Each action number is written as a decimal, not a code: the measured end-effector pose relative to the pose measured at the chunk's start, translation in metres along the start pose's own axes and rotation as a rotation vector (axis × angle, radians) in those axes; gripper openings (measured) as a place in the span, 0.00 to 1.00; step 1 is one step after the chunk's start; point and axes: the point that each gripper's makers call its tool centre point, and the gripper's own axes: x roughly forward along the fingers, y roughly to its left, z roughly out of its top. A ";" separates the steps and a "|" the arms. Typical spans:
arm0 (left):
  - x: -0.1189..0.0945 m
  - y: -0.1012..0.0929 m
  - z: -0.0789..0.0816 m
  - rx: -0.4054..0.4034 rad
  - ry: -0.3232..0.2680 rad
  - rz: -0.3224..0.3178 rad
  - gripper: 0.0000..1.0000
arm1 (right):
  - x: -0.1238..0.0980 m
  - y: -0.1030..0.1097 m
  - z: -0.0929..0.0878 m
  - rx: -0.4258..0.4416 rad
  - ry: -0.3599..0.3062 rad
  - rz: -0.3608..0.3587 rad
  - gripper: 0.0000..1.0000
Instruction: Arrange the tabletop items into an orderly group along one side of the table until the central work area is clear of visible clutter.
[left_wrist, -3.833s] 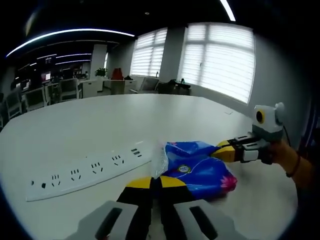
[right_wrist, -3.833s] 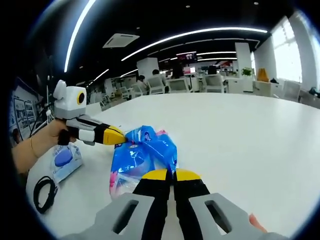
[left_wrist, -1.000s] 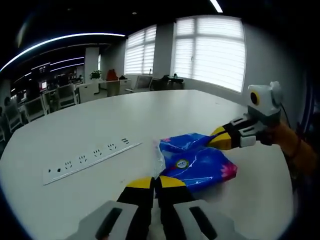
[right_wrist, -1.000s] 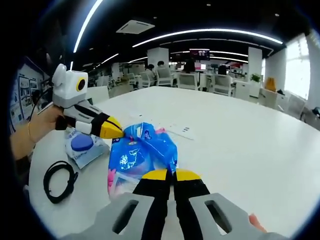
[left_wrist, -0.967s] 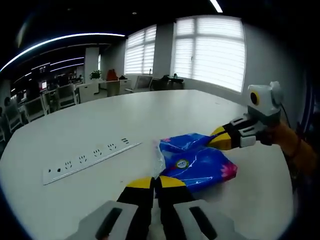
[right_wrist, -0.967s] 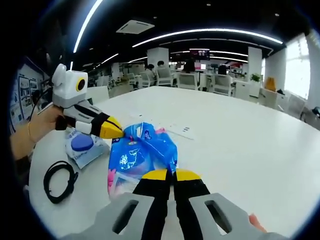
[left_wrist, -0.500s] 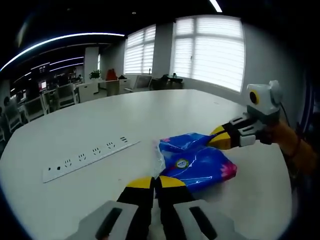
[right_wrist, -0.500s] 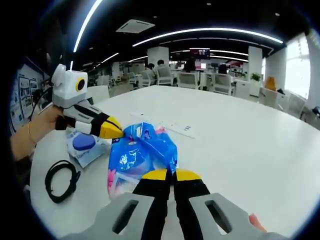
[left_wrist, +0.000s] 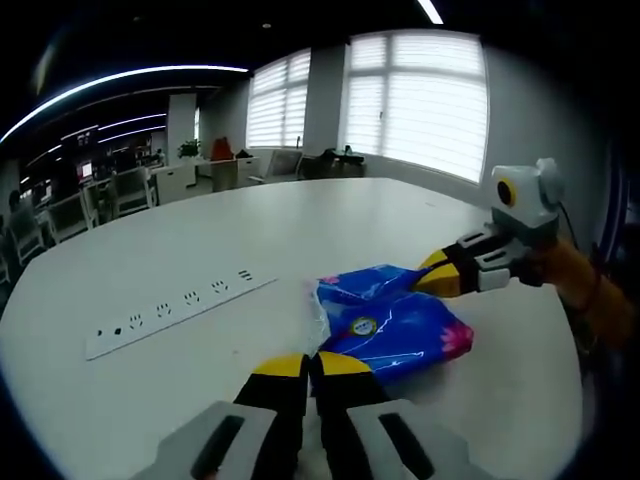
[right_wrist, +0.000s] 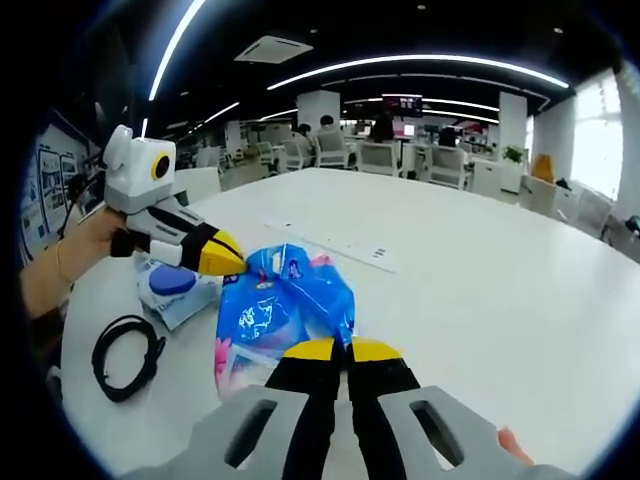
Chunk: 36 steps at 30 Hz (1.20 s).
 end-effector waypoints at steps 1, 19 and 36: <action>0.000 0.000 0.000 0.000 0.000 0.000 0.01 | -0.003 0.003 -0.002 -0.001 0.002 0.003 0.00; -0.011 -0.010 -0.011 0.007 0.010 0.001 0.01 | -0.007 0.012 -0.009 -0.011 0.020 0.013 0.00; -0.014 -0.017 -0.016 0.011 0.018 0.005 0.01 | -0.009 0.013 -0.015 -0.036 0.042 0.023 0.00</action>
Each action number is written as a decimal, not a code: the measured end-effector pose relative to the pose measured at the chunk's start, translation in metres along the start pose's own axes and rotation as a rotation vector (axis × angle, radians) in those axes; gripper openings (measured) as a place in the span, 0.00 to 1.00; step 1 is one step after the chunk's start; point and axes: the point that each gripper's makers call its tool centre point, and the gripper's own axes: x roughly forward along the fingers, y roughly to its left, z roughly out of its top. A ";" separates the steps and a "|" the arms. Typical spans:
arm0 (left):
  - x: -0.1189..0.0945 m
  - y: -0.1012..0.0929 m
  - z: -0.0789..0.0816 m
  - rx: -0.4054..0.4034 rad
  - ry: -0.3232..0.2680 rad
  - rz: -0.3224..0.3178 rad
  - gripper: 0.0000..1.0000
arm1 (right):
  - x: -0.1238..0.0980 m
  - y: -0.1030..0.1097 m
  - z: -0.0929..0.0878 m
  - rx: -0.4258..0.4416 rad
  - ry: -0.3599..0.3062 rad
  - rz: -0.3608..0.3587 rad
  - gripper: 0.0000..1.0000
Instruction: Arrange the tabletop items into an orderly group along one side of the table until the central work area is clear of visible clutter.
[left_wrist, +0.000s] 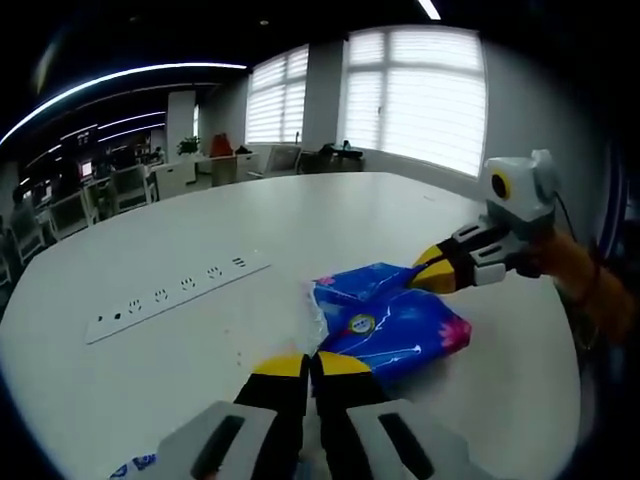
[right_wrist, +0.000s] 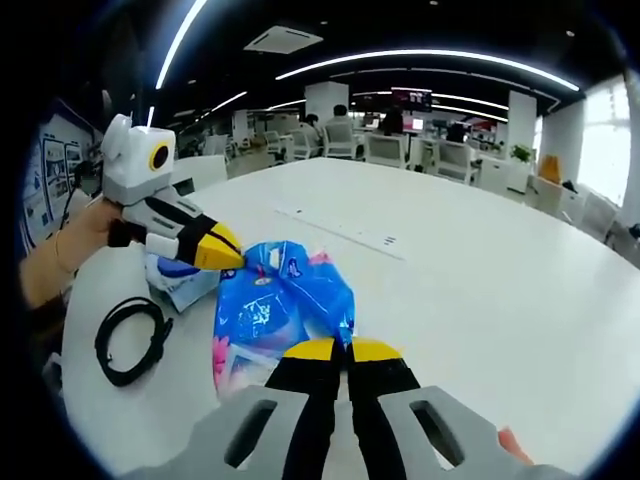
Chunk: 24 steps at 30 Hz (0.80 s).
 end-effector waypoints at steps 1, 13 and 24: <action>0.000 -0.001 -0.001 -0.001 0.000 0.000 0.01 | 0.000 0.000 0.000 -0.002 0.000 -0.001 0.00; -0.008 -0.005 0.000 0.014 -0.001 0.005 0.01 | -0.001 0.000 0.003 0.010 -0.014 -0.003 0.01; -0.016 -0.010 -0.007 0.023 0.013 0.010 0.01 | 0.003 0.003 0.005 0.007 -0.007 -0.004 0.01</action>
